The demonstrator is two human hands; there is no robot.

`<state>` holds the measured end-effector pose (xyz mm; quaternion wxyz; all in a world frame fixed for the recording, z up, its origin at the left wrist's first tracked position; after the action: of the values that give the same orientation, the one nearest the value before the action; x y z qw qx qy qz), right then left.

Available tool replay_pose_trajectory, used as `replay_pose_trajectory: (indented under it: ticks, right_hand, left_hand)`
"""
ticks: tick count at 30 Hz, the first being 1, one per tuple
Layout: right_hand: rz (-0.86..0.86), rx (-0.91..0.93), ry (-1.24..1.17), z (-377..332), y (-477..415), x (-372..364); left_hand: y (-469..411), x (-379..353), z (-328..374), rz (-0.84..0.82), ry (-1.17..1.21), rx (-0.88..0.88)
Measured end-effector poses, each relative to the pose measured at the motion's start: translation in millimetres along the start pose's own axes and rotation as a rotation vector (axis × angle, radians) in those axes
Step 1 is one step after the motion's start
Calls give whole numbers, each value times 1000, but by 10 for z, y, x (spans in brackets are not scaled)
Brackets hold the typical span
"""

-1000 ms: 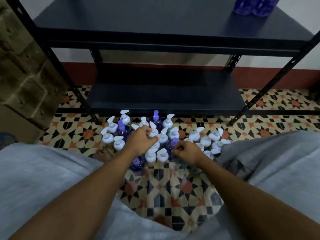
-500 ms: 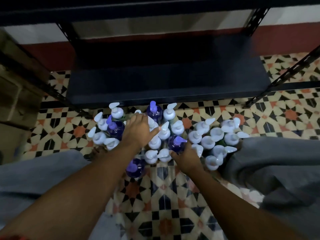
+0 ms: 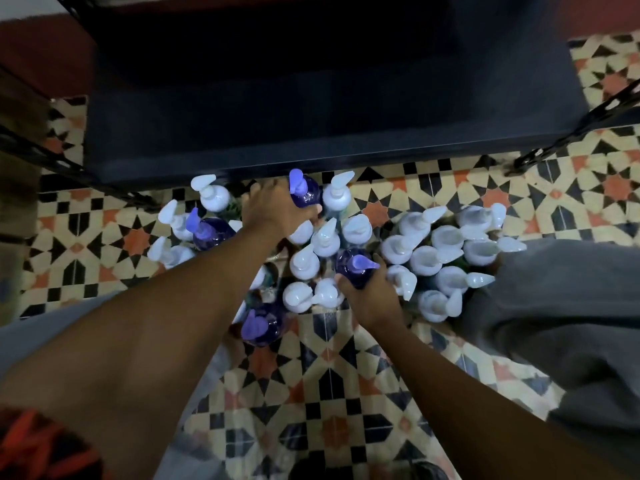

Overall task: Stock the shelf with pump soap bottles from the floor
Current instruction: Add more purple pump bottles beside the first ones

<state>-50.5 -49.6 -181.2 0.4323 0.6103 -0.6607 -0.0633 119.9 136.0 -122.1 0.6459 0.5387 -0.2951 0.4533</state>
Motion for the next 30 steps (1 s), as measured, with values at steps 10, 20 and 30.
replay_pose_trajectory:
  ticks: [10, 20, 30]
  right_hand:
    - [61, 40, 26, -117, -35, 55]
    - [62, 30, 26, -236, -45, 148]
    - [128, 169, 77, -465, 263, 465]
  left_hand:
    - [-254, -62, -39, 57, 130, 161]
    - [-281, -21, 69, 36, -67, 210]
    - [141, 475, 219, 217, 99, 78]
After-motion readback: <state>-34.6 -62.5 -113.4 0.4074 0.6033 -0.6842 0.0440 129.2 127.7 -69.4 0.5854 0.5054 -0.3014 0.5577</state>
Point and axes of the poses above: each hand's wrist, its own y-axis away from the middle knuckle, its own x-axis out of the back of the hand, z = x × y, the point moved 6 cm from there along -y, towards the middle knuckle, and after that the axes turned 2 degrees about -z, right-handed, at the moved point
